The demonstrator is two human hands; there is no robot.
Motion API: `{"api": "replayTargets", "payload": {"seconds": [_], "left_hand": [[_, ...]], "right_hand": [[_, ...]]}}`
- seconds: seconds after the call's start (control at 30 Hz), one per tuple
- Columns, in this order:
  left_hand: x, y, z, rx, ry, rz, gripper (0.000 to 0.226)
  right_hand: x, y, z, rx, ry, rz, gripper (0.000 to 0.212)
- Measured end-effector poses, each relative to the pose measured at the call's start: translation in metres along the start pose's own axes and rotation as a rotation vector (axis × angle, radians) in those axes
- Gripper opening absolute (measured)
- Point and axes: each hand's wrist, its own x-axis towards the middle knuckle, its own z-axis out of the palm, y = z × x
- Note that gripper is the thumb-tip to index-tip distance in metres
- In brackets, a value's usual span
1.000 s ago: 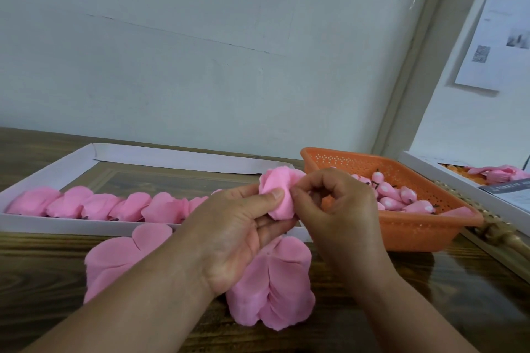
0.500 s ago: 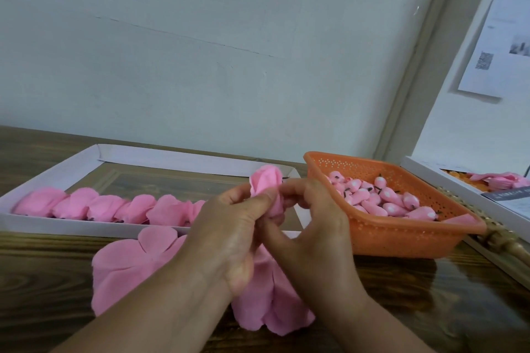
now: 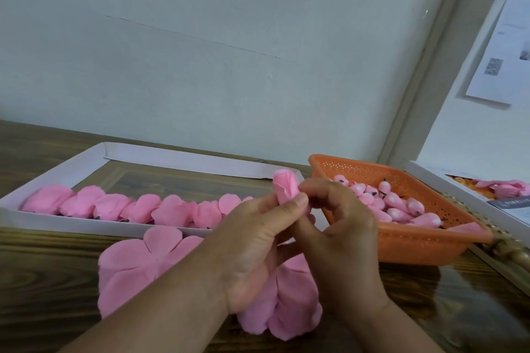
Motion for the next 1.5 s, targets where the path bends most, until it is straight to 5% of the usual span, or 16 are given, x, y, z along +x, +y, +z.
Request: {"api": "replayTargets", "payload": {"seconds": [0.23, 0.4, 0.5, 0.67, 0.93, 1.03, 1.2, 1.27, 1.4, 1.5], "left_hand": [[0.001, 0.004, -0.006, -0.159, -0.158, -0.009, 0.038], [0.001, 0.005, -0.011, -0.143, -0.178, -0.027, 0.049], [0.0, 0.006, -0.01, -0.056, -0.136, 0.034, 0.02], [0.004, 0.005, -0.002, -0.206, 0.178, 0.019, 0.032], [0.006, 0.002, 0.009, -0.305, 0.302, 0.058, 0.034], [0.007, -0.001, 0.008, -0.327, 0.305, 0.056, 0.037], [0.004, 0.003, 0.01, -0.327, 0.224, 0.0, 0.024], [0.004, 0.003, 0.006, -0.297, 0.183, -0.011, 0.035], [0.002, 0.006, 0.001, -0.251, 0.139, -0.029, 0.024], [0.004, 0.004, 0.003, -0.268, 0.215, -0.024, 0.029]], "right_hand": [[0.002, 0.0, -0.005, 0.246, -0.249, 0.041, 0.011], [0.006, -0.001, -0.012, 0.559, -0.382, 0.23, 0.029], [0.002, -0.002, -0.007, 0.342, -0.293, 0.082, 0.024], [-0.007, -0.002, 0.007, -0.051, -0.088, -0.258, 0.011], [-0.009, -0.008, 0.013, -0.521, -0.088, -0.478, 0.007], [-0.011, -0.01, 0.015, -0.476, -0.094, -0.364, 0.006], [-0.004, -0.01, 0.005, 0.071, -0.228, 0.024, 0.015], [0.001, -0.009, 0.0, 0.225, -0.321, 0.139, 0.022], [0.003, -0.004, -0.005, 0.512, -0.438, 0.428, 0.011], [-0.003, -0.007, 0.001, 0.401, -0.407, 0.308, 0.02]]}}
